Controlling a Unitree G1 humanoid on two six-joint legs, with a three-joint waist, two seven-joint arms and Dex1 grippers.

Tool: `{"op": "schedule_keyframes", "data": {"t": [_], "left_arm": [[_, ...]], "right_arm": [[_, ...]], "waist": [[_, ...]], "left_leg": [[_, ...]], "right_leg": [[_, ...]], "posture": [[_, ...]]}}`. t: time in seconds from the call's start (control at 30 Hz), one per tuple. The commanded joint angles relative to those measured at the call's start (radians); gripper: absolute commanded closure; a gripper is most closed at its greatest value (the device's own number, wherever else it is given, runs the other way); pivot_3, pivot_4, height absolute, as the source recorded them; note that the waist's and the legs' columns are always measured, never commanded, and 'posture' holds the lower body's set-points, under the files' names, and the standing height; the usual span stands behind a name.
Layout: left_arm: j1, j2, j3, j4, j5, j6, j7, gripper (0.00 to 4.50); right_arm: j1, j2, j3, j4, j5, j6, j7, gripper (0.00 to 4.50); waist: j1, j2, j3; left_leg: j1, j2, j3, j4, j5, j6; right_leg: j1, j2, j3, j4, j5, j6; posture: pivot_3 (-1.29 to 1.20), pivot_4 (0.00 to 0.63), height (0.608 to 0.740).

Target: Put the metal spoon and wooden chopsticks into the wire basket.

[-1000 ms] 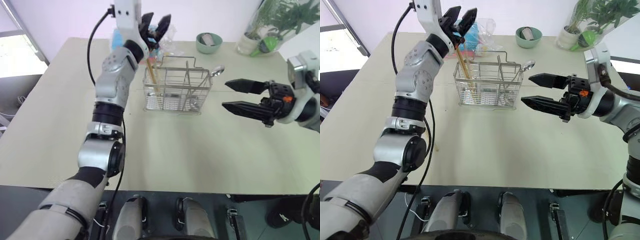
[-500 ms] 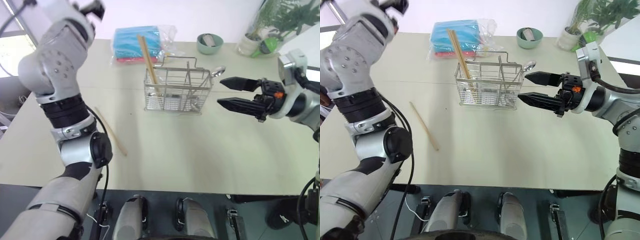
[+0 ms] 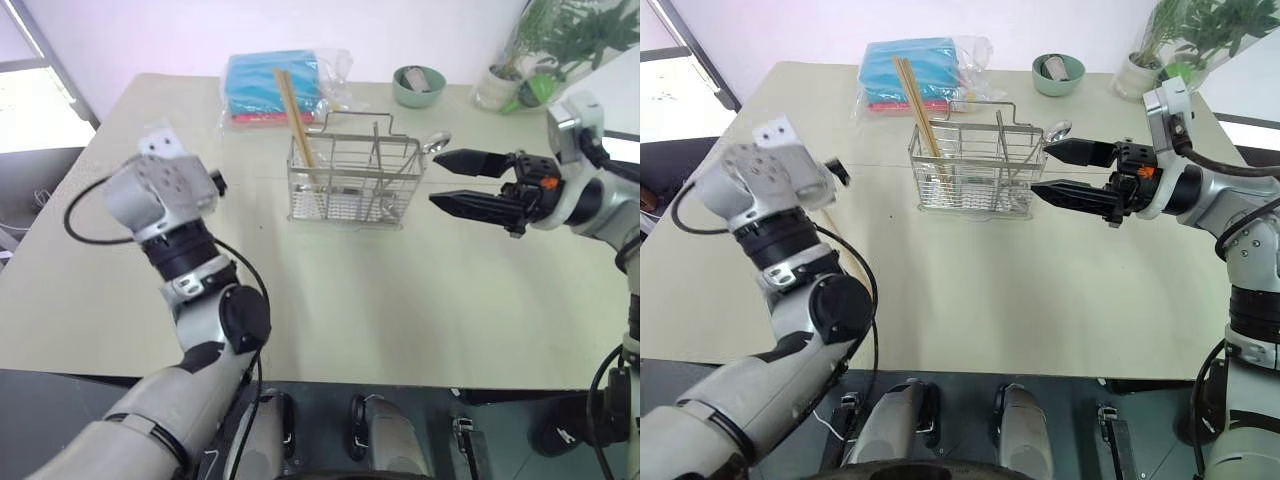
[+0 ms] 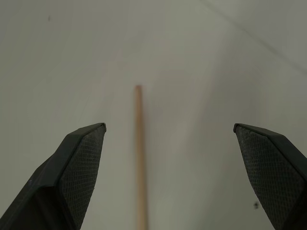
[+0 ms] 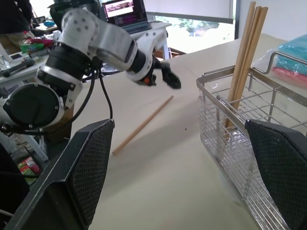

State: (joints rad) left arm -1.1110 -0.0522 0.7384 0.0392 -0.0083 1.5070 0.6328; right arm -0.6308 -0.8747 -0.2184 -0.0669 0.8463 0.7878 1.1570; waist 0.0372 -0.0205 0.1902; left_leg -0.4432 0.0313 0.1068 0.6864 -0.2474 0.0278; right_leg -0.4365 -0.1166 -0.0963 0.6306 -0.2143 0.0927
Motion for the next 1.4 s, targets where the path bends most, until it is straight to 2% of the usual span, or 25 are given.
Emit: {"op": "schedule_keyframes", "data": {"t": [0.03,0.17,0.27,0.3,0.5,0.6,0.73,0.83,0.9,0.97,1.07,1.17,1.27,1.4], "left_arm": [[0.036,0.013,-0.04,-0.006,0.034,-0.015,-0.016,0.02],[0.086,0.017,-0.057,0.064,0.04,-0.053,-0.048,0.02],[0.112,0.019,-0.062,0.121,0.036,-0.095,-0.069,0.83],[0.115,0.019,-0.057,0.138,0.032,-0.108,-0.073,1.23],[0.108,0.043,-0.048,0.2,0.018,-0.175,-0.081,4.37],[0.097,0.073,-0.074,0.209,0.016,-0.213,-0.094,4.45],[0.041,0.171,-0.097,0.244,0.008,-0.341,-0.114,4.45],[-0.072,0.289,-0.103,0.338,-0.05,-0.667,-0.21,4.45],[-0.146,0.33,-0.094,0.406,-0.11,-0.86,-0.289,4.45],[-0.228,0.362,-0.128,0.462,-0.163,-1.034,-0.436,4.45],[-0.349,0.354,-0.14,0.512,-0.303,-1.15,-0.675,4.45],[-0.406,0.313,-0.201,0.496,-0.403,-1.146,-0.868,4.45],[-0.392,0.274,-0.274,0.493,-0.426,-1.14,-0.952,4.45],[-0.323,0.241,-0.386,0.502,-0.387,-1.157,-1.004,4.45]], "right_arm": [[-0.01,-0.022,-0.028,-0.029,0.009,-0.004,0.008,0.0],[-0.013,-0.019,-0.035,-0.033,0.016,0.003,-0.004,0.0],[-0.013,-0.015,-0.036,-0.038,0.019,0.006,-0.011,0.0],[-0.012,-0.015,-0.037,-0.039,0.021,0.007,-0.012,0.0],[-0.009,-0.016,-0.039,-0.044,0.024,0.01,-0.015,0.0],[-0.009,-0.021,-0.04,-0.043,0.023,0.01,-0.012,0.0],[-0.019,-0.024,-0.038,-0.031,0.02,0.01,-0.009,0.0],[-0.016,-0.026,-0.037,-0.028,0.018,0.01,-0.004,0.0],[-0.013,-0.026,-0.036,-0.028,0.018,0.01,-0.002,0.0],[-0.017,-0.024,-0.033,-0.027,0.017,0.011,-0.004,0.0],[-0.02,-0.017,-0.034,-0.027,0.02,0.013,-0.011,0.0],[-0.013,-0.014,-0.038,-0.032,0.022,0.015,-0.021,0.0],[0.004,-0.023,-0.052,-0.053,0.033,0.021,-0.023,0.0],[0.01,-0.029,-0.072,-0.064,0.041,0.03,-0.038,0.0]], "waist": [[0.0,0.0,0.0],[0.003,0.0,0.0],[0.003,0.001,-0.001],[0.003,0.001,-0.001],[-0.002,0.006,-0.004],[-0.001,0.006,-0.004],[-0.003,0.005,-0.003],[0.0,0.002,-0.001],[0.006,0.001,-0.001],[0.007,0.0,-0.001],[0.006,0.0,-0.001],[0.003,0.0,-0.001],[0.0,0.001,-0.001],[-0.008,0.002,-0.002]], "left_leg": [[0.0,0.0,0.0,0.0,0.0,0.0],[0.0,0.0,0.0,0.0,0.0,0.0],[0.0,-0.001,0.0,0.0,0.0,0.0],[0.001,-0.001,0.0,0.0,0.0,0.0],[0.002,0.0,0.0,0.0,-0.001,0.002],[0.002,0.0,0.0,-0.001,-0.002,0.002],[0.001,0.0,0.001,-0.001,-0.001,0.002],[-0.001,0.0,0.001,-0.001,0.0,0.0],[-0.003,0.0,0.001,0.0,0.0,0.0],[-0.004,-0.001,0.001,0.0,0.0,0.0],[-0.004,-0.002,0.003,0.0,-0.002,0.003],[-0.003,-0.003,0.004,0.0,-0.002,0.004],[-0.001,-0.002,0.006,0.0,-0.002,0.004],[0.001,-0.001,0.006,0.0,-0.001,0.002]], "right_leg": [[0.0,0.0,0.0,0.0,0.0,0.0],[0.0,-0.001,0.0,0.0,0.0,0.0],[0.0,-0.002,0.0,0.0,0.0,0.0],[0.001,-0.002,0.0,0.0,0.0,0.0],[0.001,-0.002,0.0,0.001,0.0,0.0],[0.001,-0.001,0.0,0.001,0.0,-0.001],[-0.001,-0.001,0.0,0.001,0.0,-0.001],[-0.003,-0.001,0.0,0.001,0.0,-0.001],[-0.004,-0.001,0.0,0.001,0.001,-0.001],[-0.003,-0.003,-0.001,-0.001,0.001,-0.001],[-0.002,-0.005,-0.001,-0.003,0.001,-0.001],[-0.002,-0.006,-0.001,-0.003,0.001,0.0],[-0.001,-0.004,-0.001,-0.002,0.001,0.0],[-0.001,0.0,-0.001,0.0,0.001,0.0]], "posture": [[0.0,0.15,0.715],[0.0,0.15,0.715],[0.0,0.15,0.715],[0.0,0.15,0.715],[0.0,0.15,0.715],[0.0,0.15,0.715],[0.0,0.15,0.715],[0.0,0.15,0.715],[0.0,0.15,0.715],[0.0,0.15,0.715],[0.0,0.15,0.715],[0.0,0.15,0.715],[0.0,0.15,0.715],[0.0,0.15,0.715]]}}
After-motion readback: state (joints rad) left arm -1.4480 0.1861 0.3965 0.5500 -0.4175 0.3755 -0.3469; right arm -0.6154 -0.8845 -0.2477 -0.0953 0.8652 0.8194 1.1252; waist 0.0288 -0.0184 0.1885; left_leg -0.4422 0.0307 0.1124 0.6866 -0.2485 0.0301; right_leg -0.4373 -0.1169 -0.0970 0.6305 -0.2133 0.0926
